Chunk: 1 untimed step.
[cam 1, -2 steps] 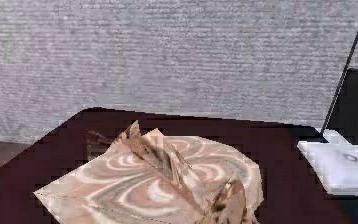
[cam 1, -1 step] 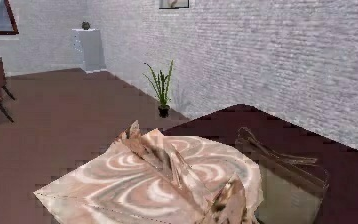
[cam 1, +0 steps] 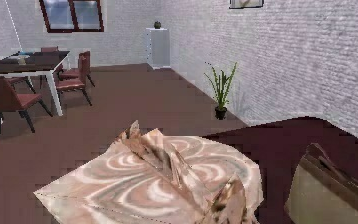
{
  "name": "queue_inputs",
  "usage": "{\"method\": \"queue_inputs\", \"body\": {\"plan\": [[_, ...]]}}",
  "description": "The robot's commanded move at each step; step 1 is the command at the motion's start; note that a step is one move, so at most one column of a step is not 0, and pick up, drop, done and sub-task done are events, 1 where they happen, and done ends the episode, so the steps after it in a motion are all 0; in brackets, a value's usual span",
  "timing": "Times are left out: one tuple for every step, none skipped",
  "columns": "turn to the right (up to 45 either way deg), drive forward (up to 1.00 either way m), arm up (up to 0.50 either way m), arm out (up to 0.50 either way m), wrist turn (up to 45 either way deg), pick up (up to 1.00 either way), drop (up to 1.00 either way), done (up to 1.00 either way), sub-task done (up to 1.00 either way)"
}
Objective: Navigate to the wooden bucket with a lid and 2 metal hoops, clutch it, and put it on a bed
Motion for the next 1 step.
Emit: {"method": "queue_inputs", "body": {"plan": [[0.0, 0.00, 0.00, 0.48, 0.0, 0.00, 0.00, 0.00, 0.00]]}}
